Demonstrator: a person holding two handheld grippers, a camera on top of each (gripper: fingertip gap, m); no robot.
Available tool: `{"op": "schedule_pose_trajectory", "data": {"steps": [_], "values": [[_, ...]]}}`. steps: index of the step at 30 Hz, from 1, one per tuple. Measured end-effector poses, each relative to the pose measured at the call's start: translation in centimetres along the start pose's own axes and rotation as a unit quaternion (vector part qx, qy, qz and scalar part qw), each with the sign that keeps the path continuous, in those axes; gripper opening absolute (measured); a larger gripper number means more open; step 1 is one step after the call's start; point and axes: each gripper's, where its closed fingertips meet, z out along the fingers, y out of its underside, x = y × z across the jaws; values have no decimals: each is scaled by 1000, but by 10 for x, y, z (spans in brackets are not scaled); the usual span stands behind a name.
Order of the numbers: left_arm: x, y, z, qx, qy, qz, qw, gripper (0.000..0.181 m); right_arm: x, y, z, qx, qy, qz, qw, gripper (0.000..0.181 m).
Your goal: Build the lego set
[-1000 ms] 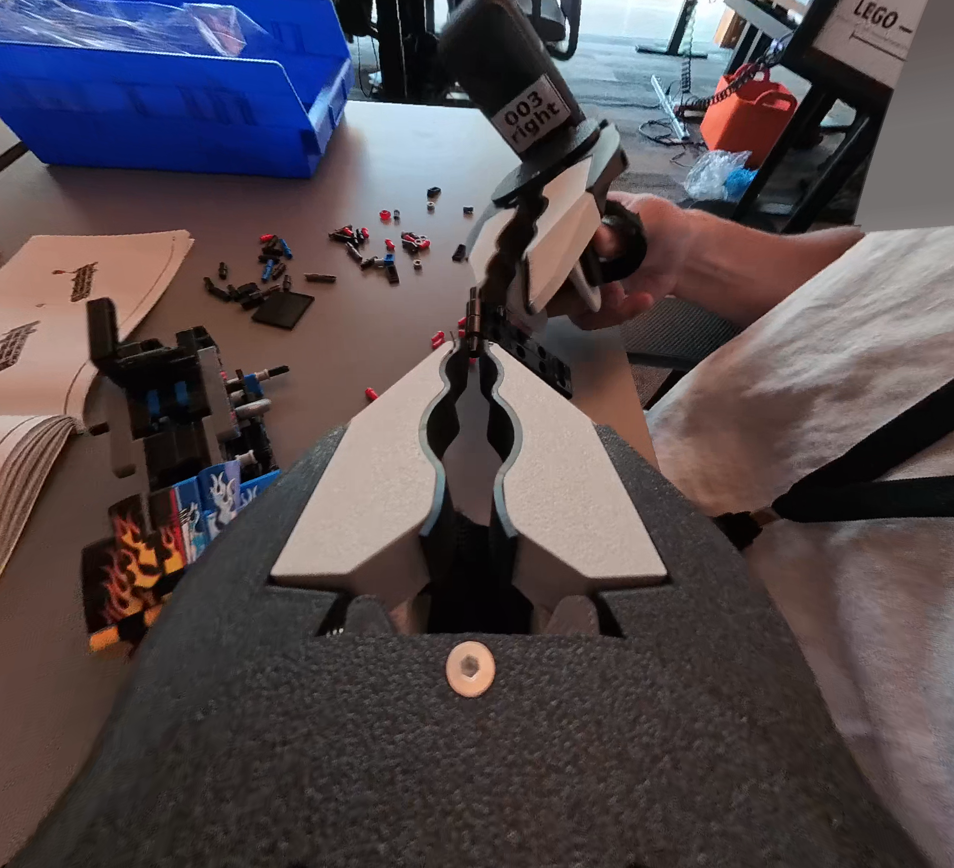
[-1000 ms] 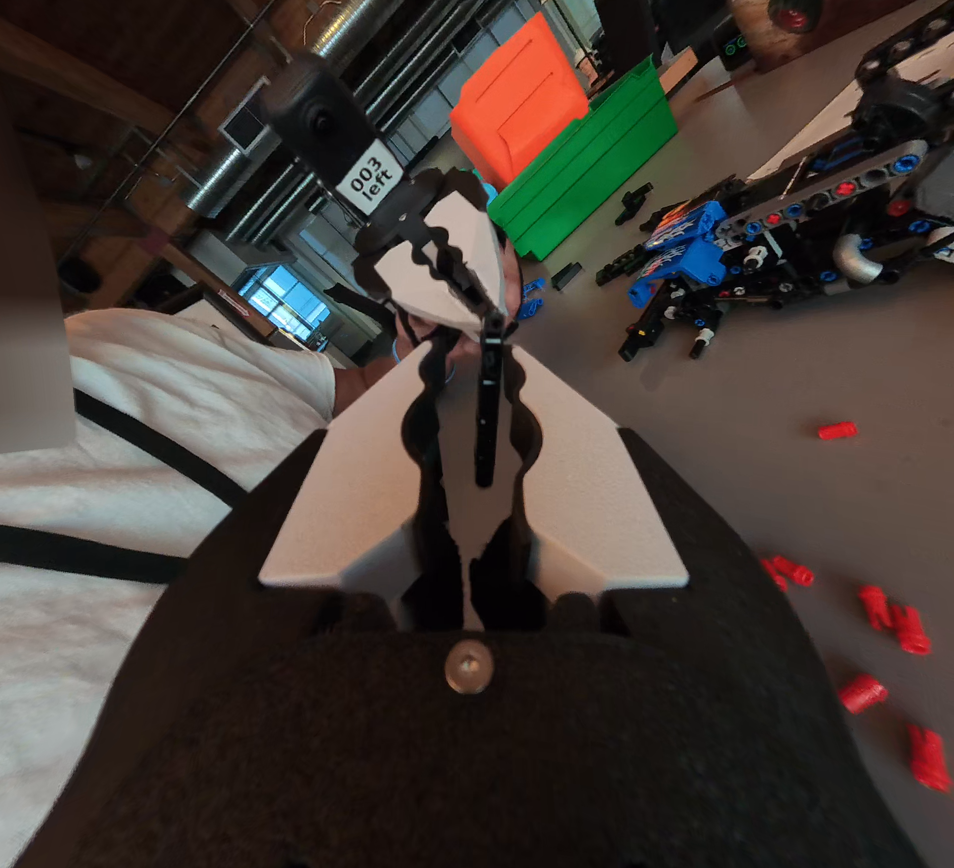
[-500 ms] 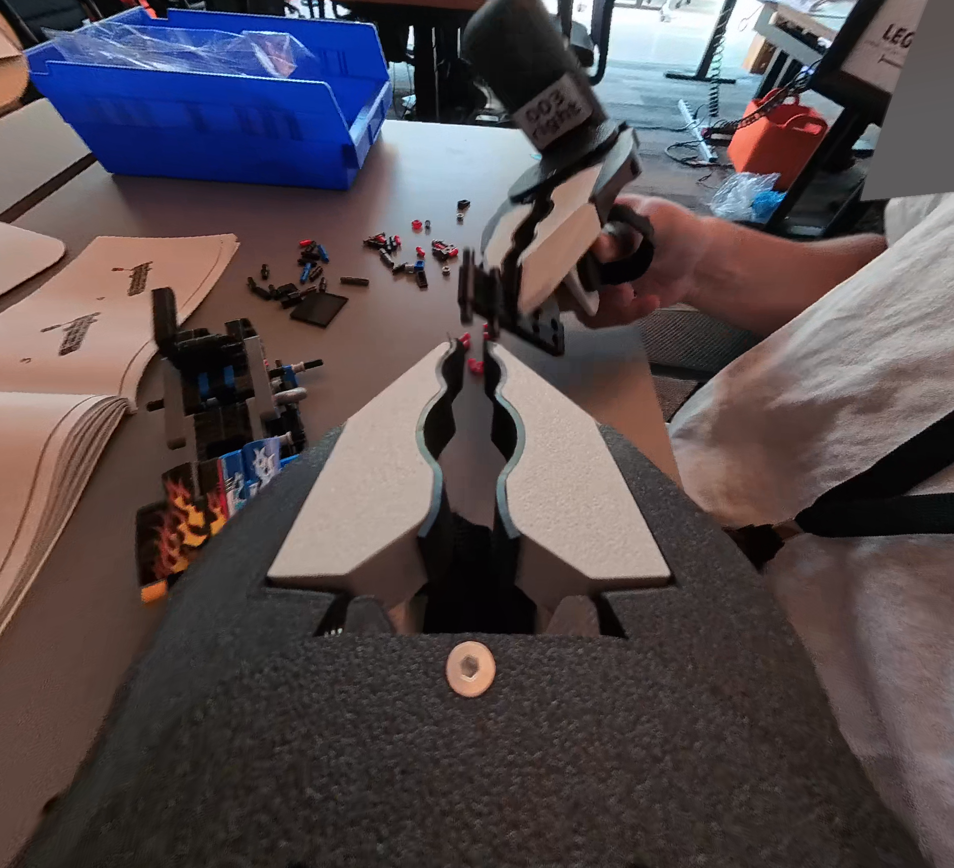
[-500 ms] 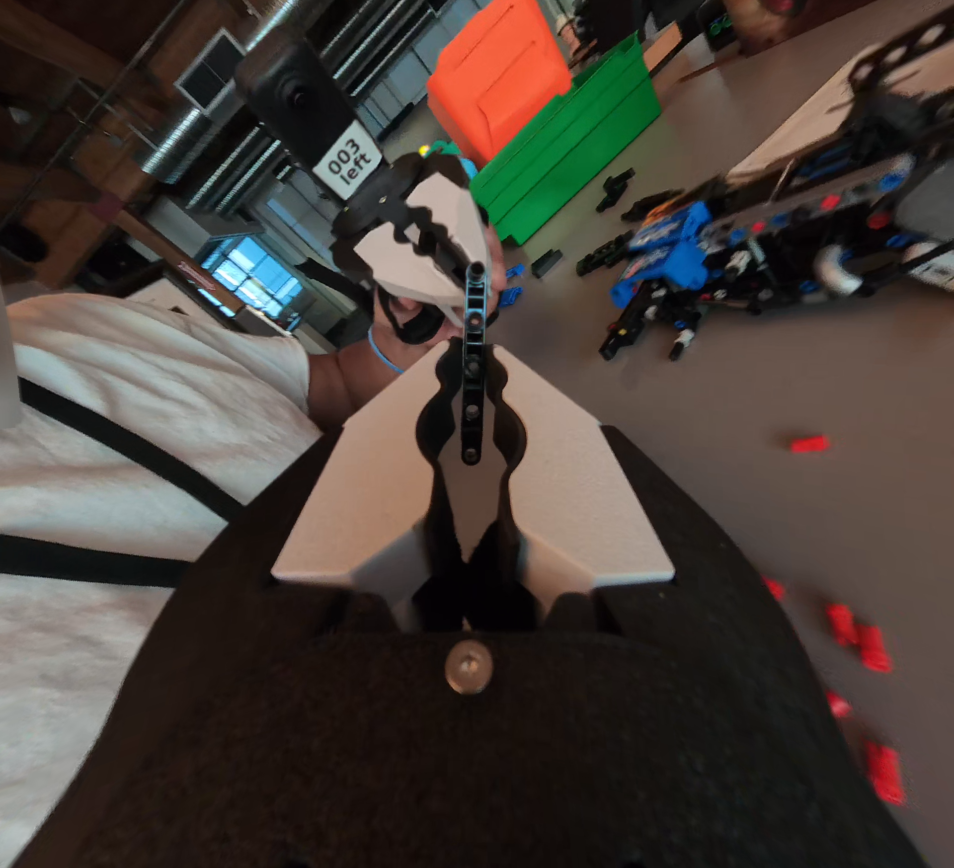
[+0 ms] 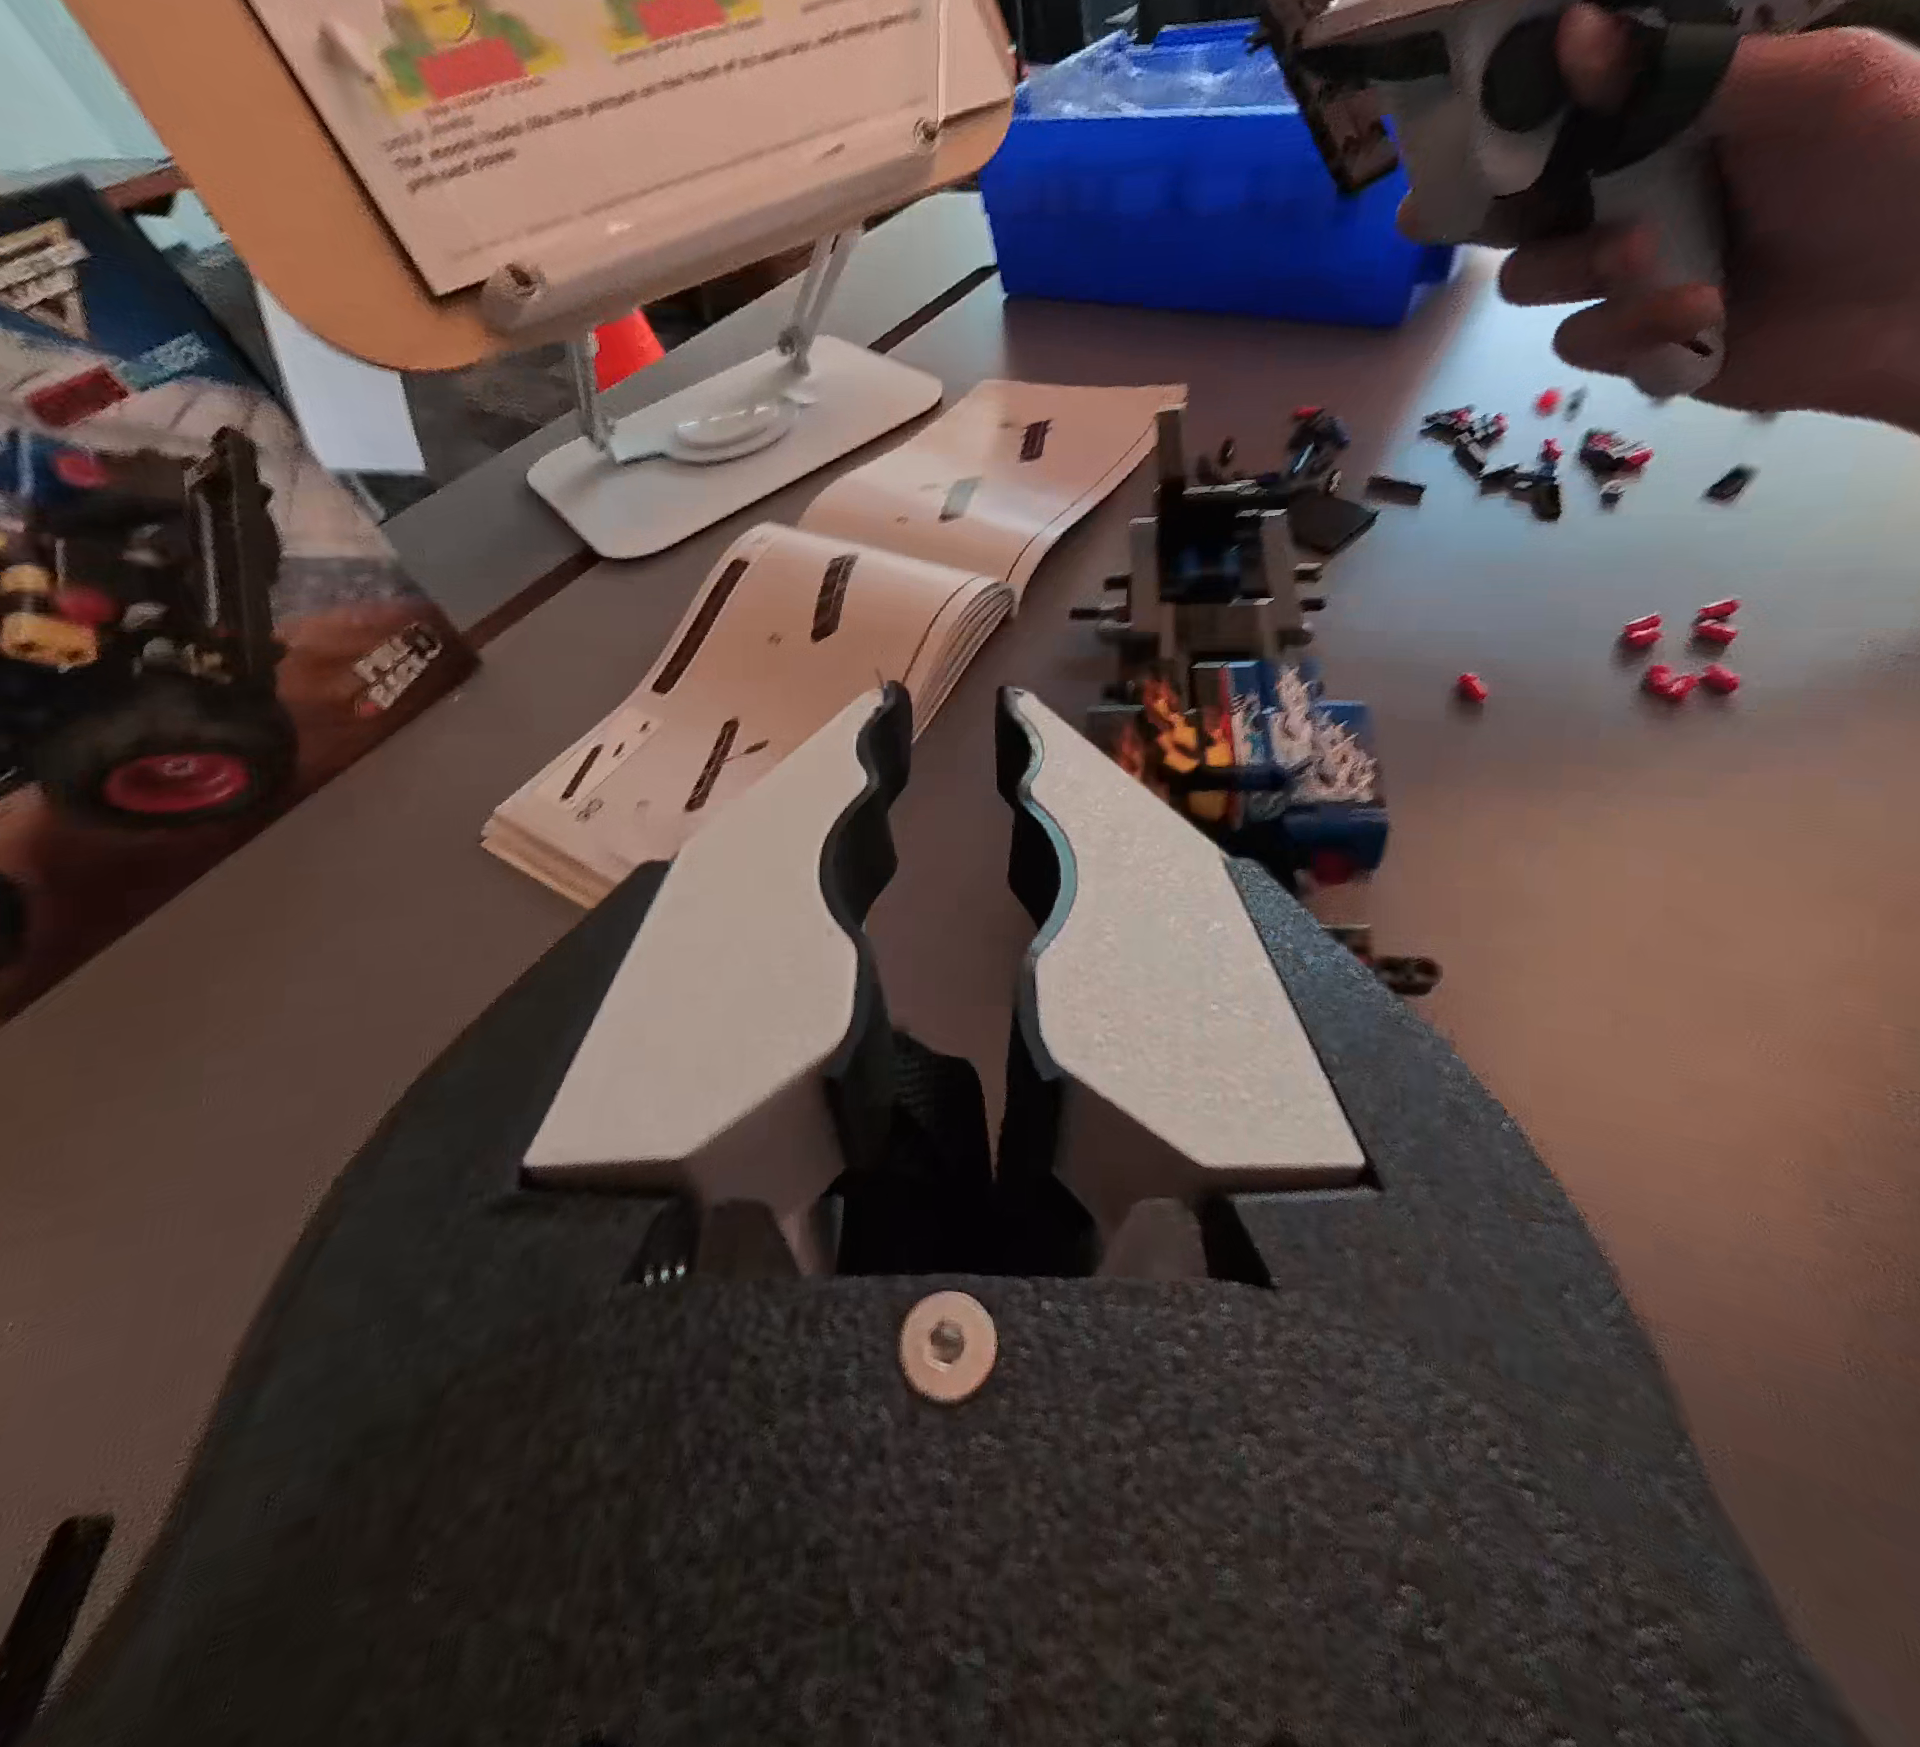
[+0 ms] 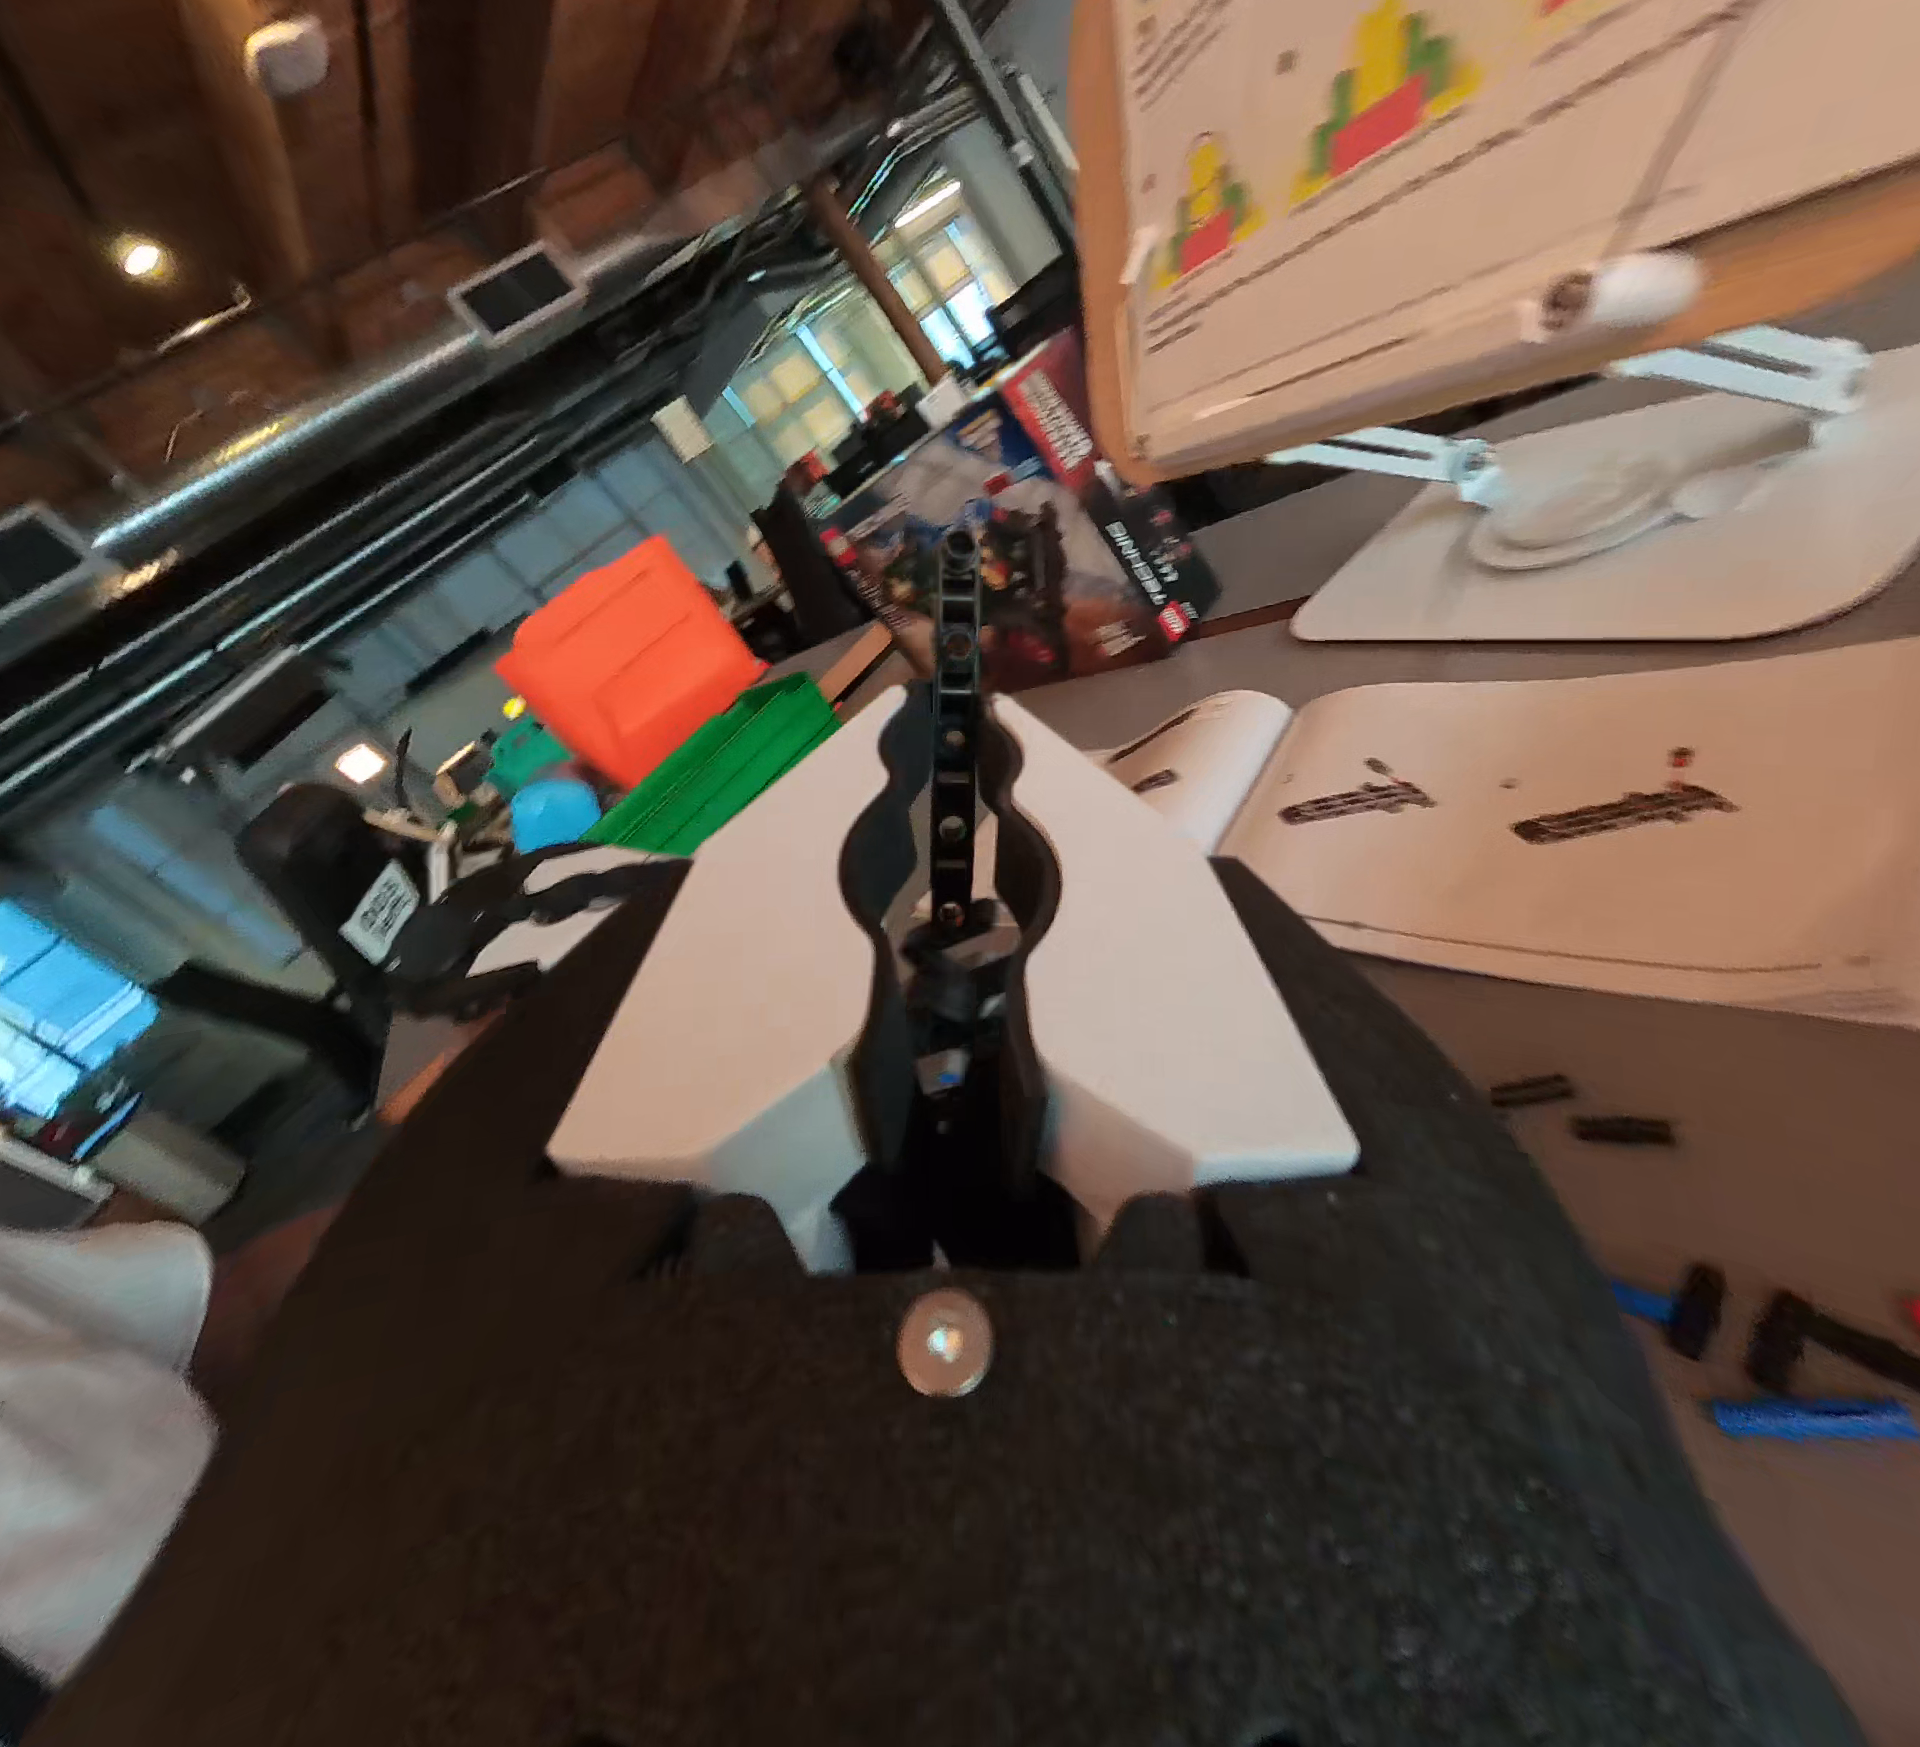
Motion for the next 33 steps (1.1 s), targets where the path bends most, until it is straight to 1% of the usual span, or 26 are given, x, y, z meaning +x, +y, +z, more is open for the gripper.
{"op": "schedule_pose_trajectory", "data": {"steps": [3, 4, 5, 7, 10, 14, 18, 21, 23, 24, 27, 30, 31, 33], "values": [[-14, 12, 0, -14, -26, 4, 1000, 12, 32, 2, -4, 40, 49, 49, 997, 7], [-15, 14, 1, -21, -25, 1, 999, 12, 36, 0, -7, 52, 49, 84, 994, 7], [-15, 15, 2, -24, -22, -1, 999, 12, 39, -4, -12, 67, 54, 96, 992, 7], [-13, 17, 4, -28, -18, 2, 999, 12, 51, -7, -21, 80, 99, 65, 990, 7], [-8, 24, 8, -40, -14, 12, 999, 12, 53, -12, -30, 96, 96, 71, 988, 7], [0, 28, 12, -45, -3, 14, 999, 12, 54, -15, -33, 98, 90, 74, 988, 7], [7, 24, 13, -38, 12, 5, 999, 12, 52, -15, -33, 100, 91, 63, 989, 7], [13, 19, 13, -31, 18, 3, 999, 15, 45, -14, -30, 97, 82, 52, 991, 7], [21, 13, 15, -27, 28, -2, 999, 19, 32, -8, -22, 81, 68, 36, 994, 7], [28, 8, 17, -23, 39, -11, 999, 23, 18, -2, -16, 72, 46, 36, 996, 7], [62, -14, 23, -6, 80, -41, 996, 30, -40, 29, 8, 43, -25, 44, 998, 7], [90, -33, 27, 13, 84, -33, 996, 41, -96, 65, 25, 18, -94, 84, 992, 6], [96, -39, 27, 20, 77, -24, 997, 44, -107, 73, 27, 15, -104, 90, 990, 6], [106, -47, 24, 33, 69, -3, 997, 46, -117, 83, 28, 19, -110, 101, 989, 6]]}}
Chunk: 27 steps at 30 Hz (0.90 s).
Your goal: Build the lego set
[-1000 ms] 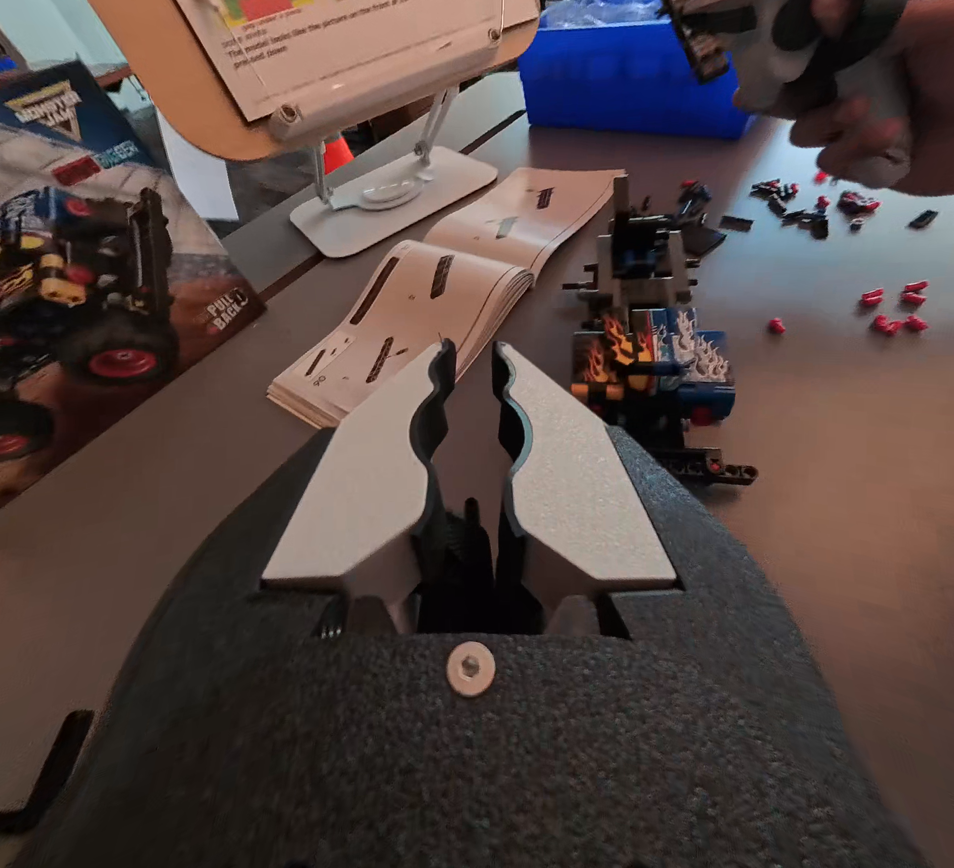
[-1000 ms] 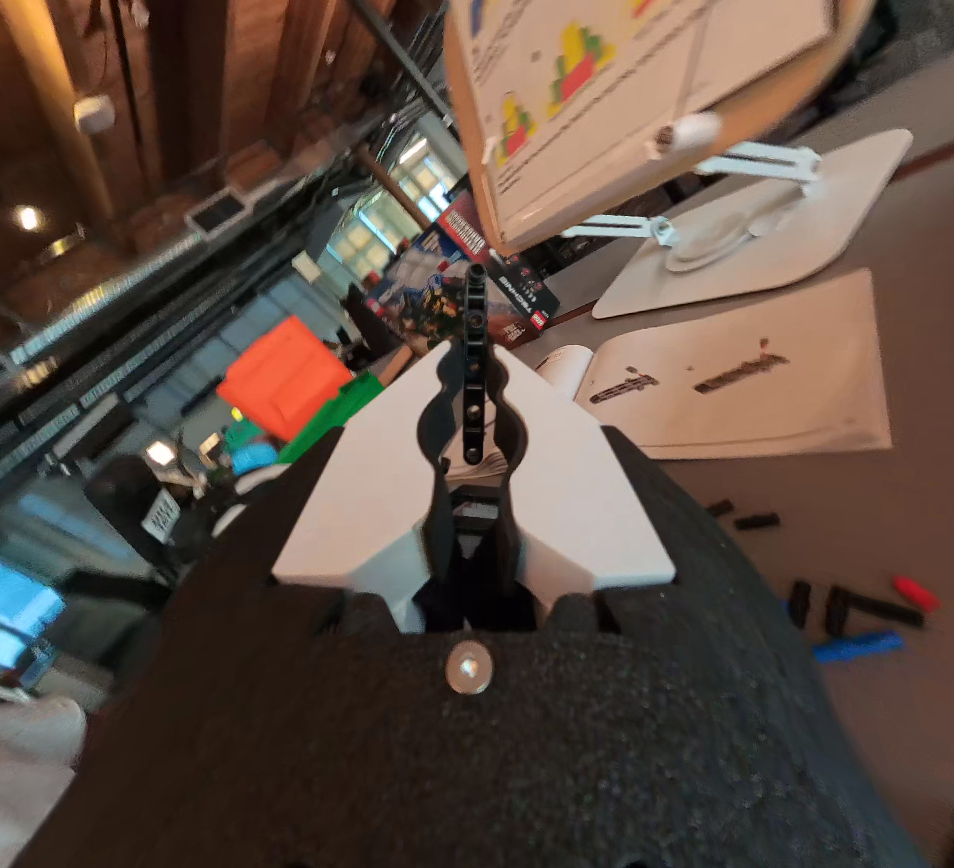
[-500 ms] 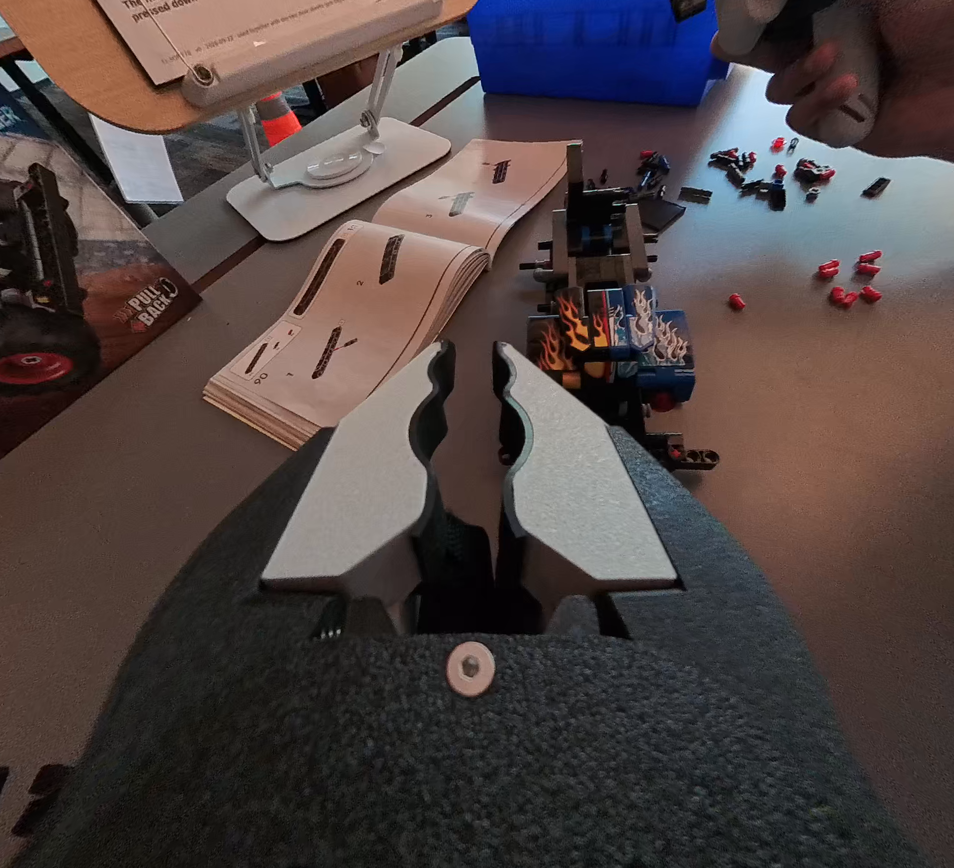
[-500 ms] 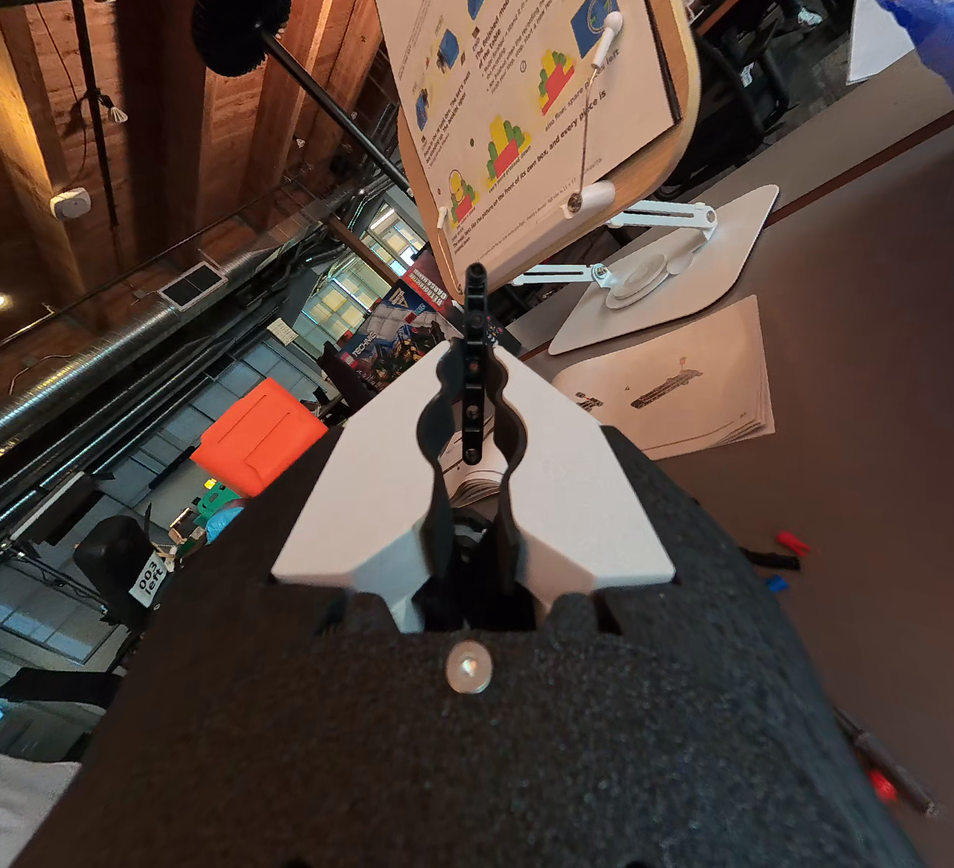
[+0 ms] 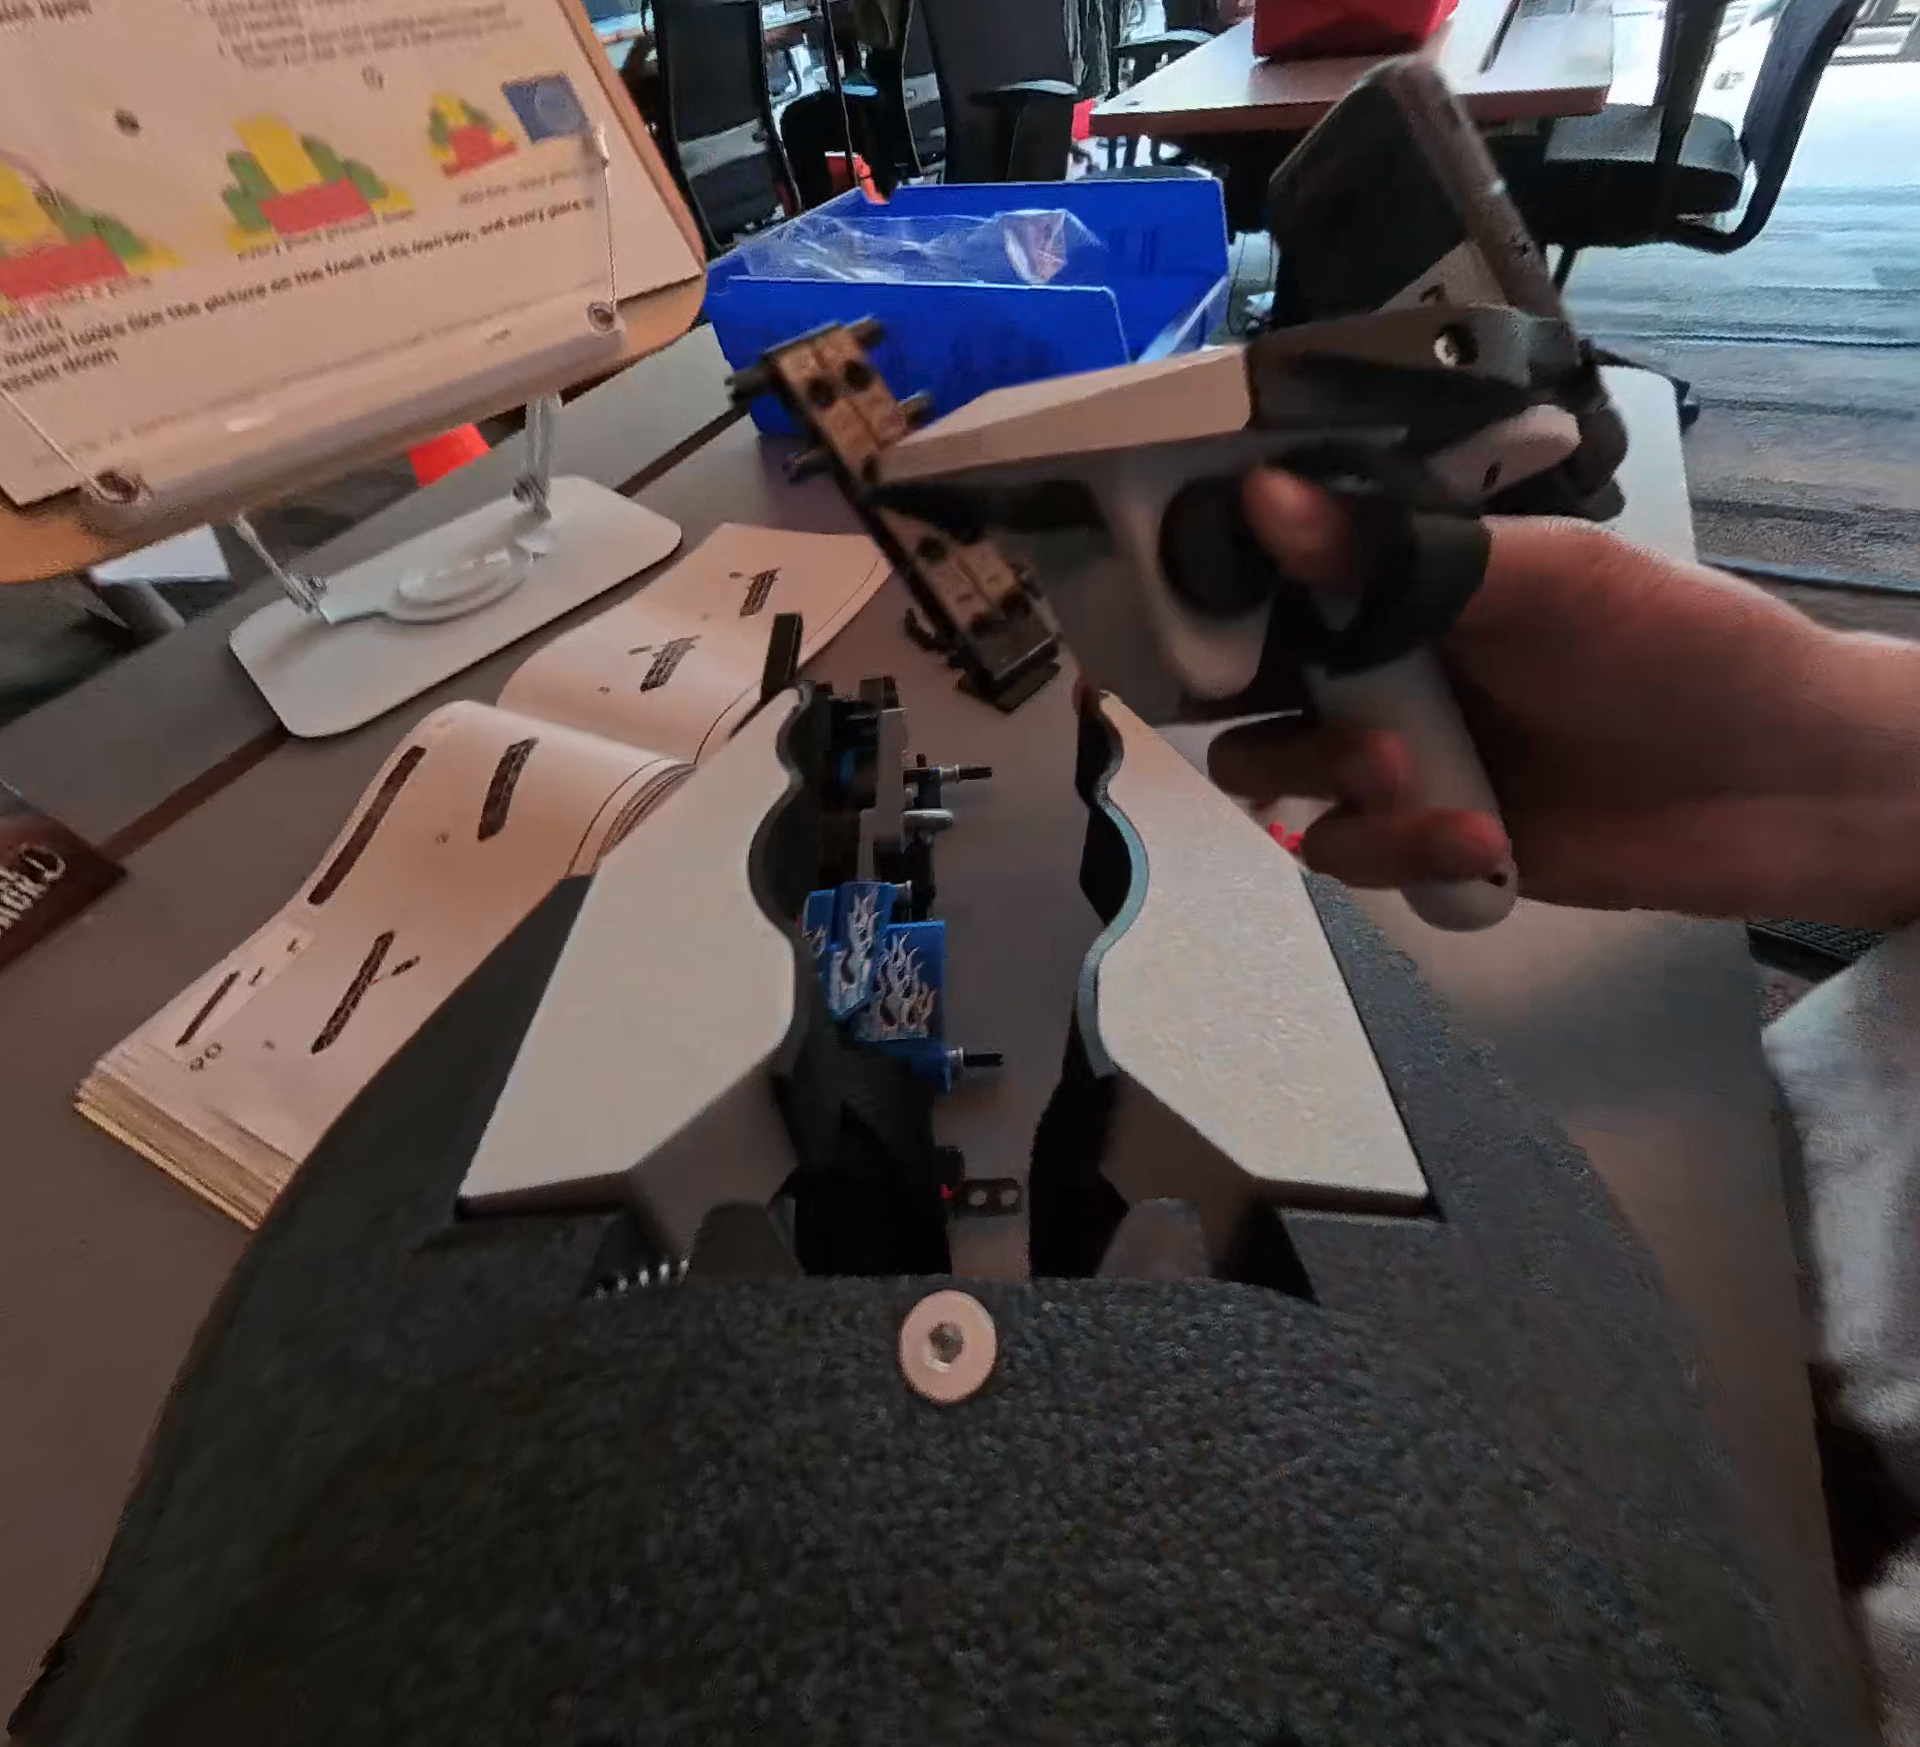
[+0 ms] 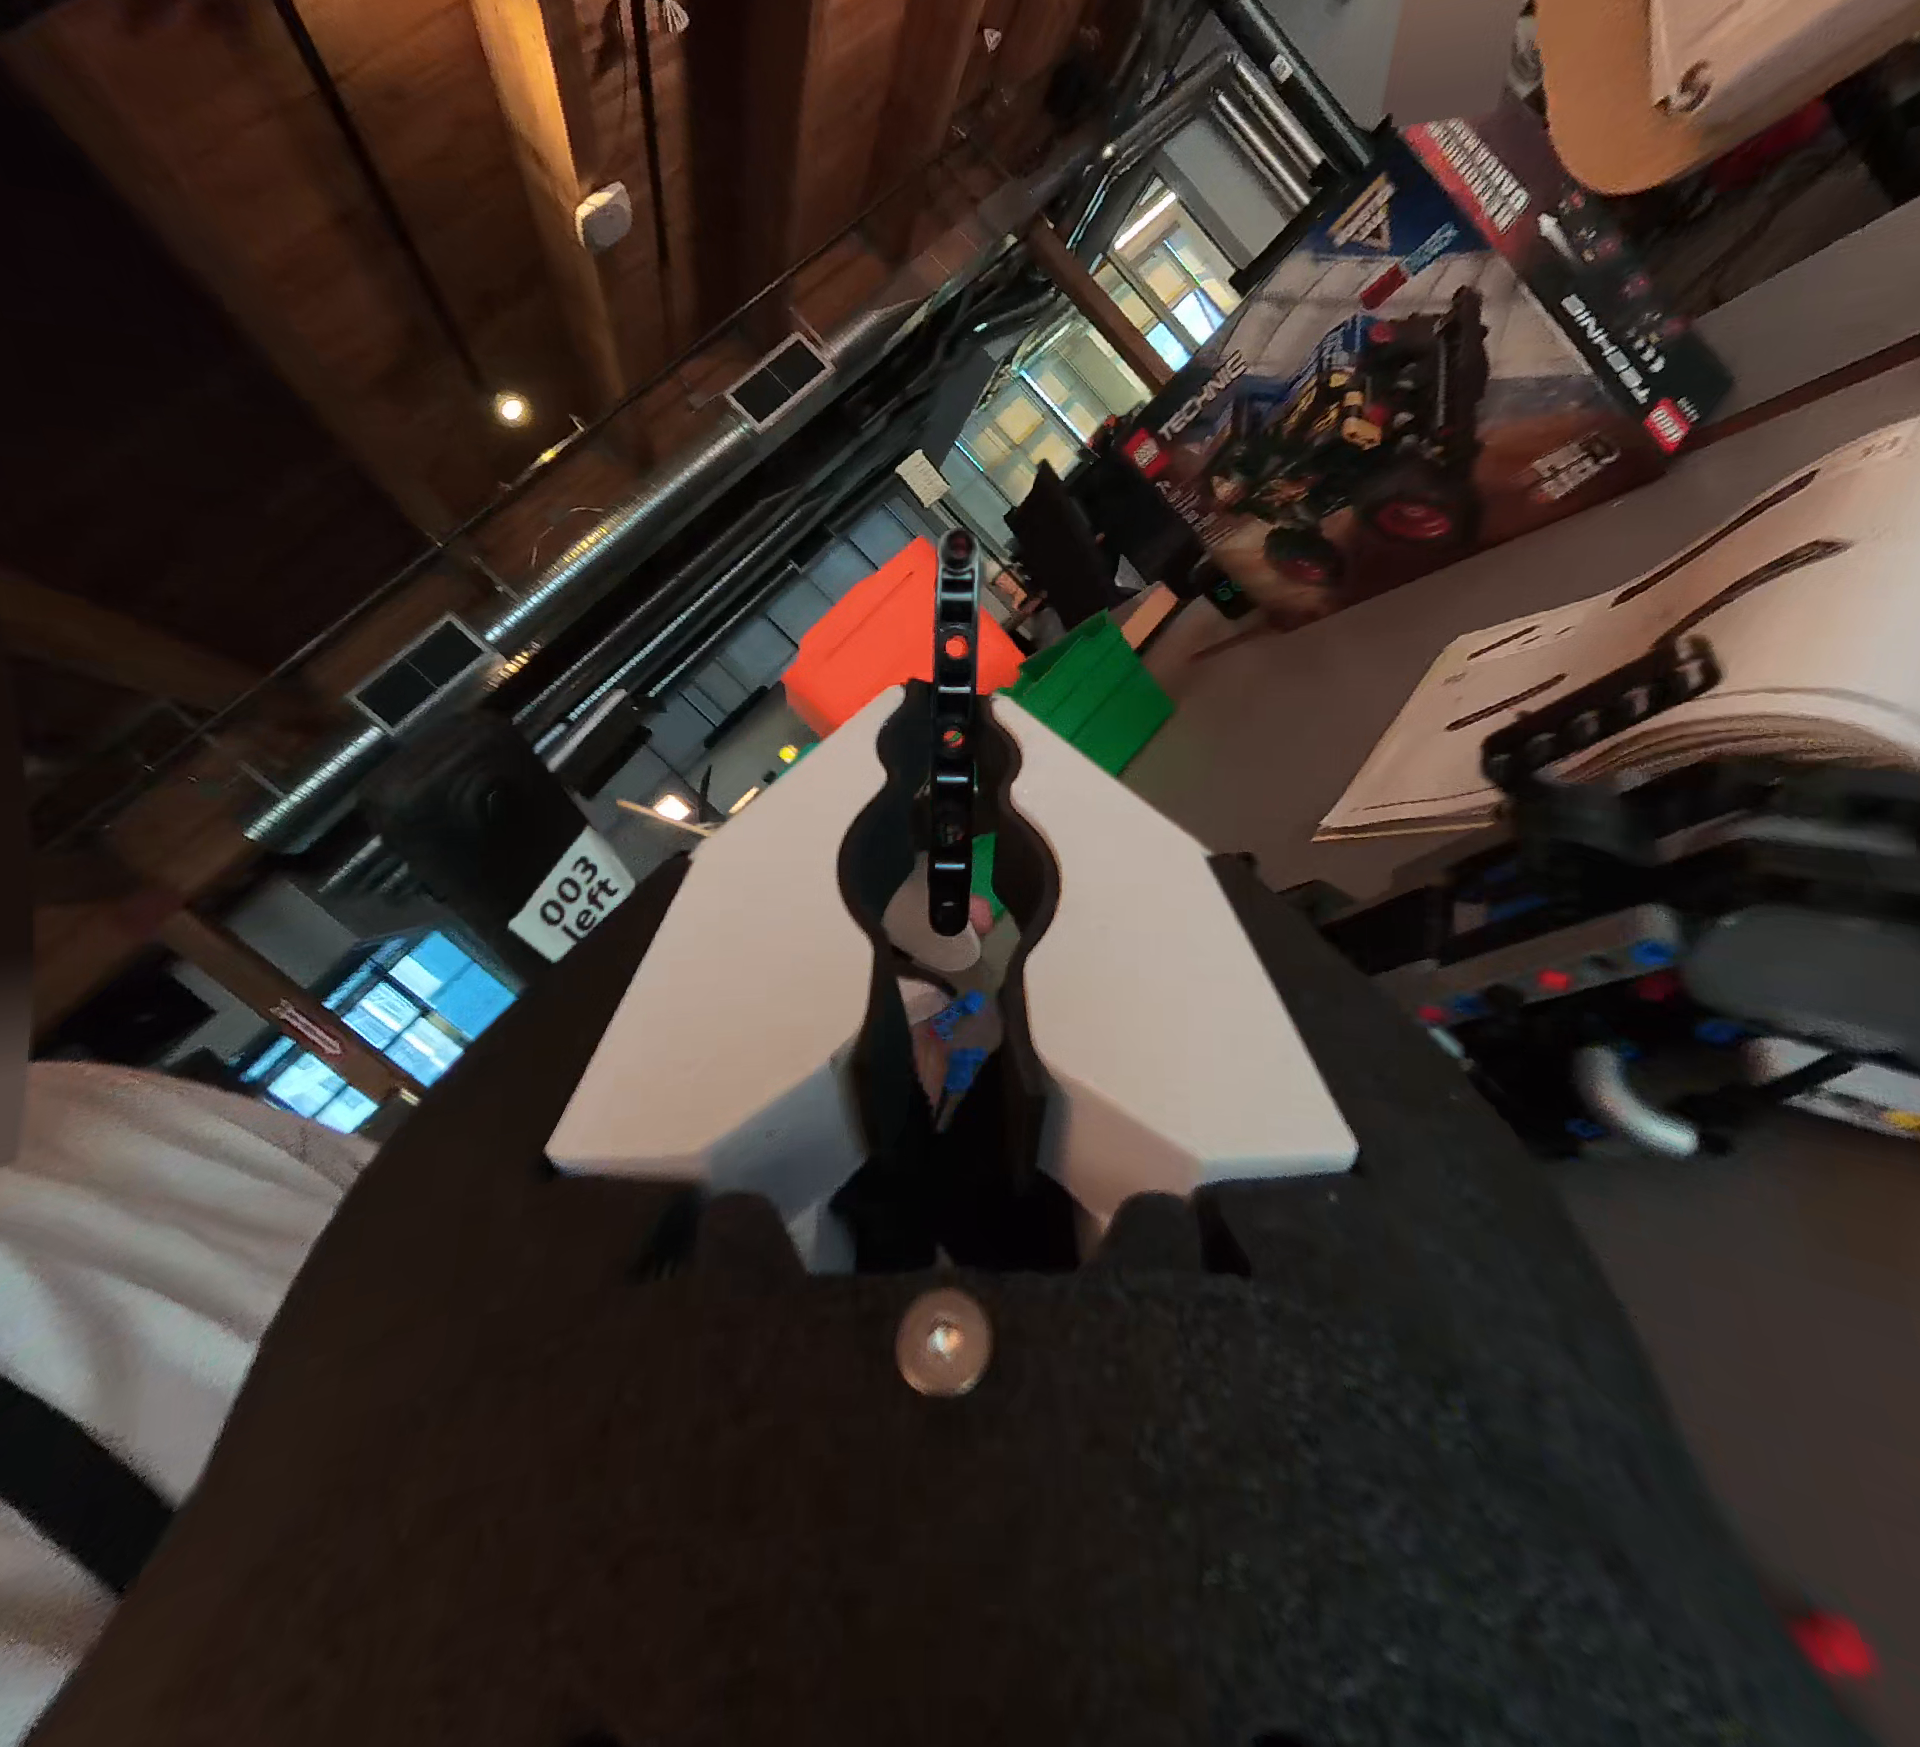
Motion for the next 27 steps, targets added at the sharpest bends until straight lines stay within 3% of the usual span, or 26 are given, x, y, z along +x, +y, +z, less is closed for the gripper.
{"op": "schedule_pose_trajectory", "data": {"steps": [4, 8, 11, 19, 23, 27], "values": [[18, -11, -4, 15, 7, 11, 1000, 39, -15, 10, 0, 8, -22, 31, 999, 6], [17, -27, -17, 58, -18, 7, 998, 25, -30, 18, -2, -1, -26, -2, 1000, 7], [15, -26, -22, 49, -43, 48, 997, 21, -31, 18, -10, 8, -17, -10, 1000, 7], [32, -11, -16, 25, -57, 185, 981, 31, -28, 23, -27, 10, -39, 110, 993, 7], [31, -16, -19, 40, -63, 228, 971, 17, -34, 27, -27, -1, -62, 154, 986, 7], [29, -12, -20, 35, -43, 236, 970, 16, -31, 30, -29, 1, -81, 210, 974, 7]]}}
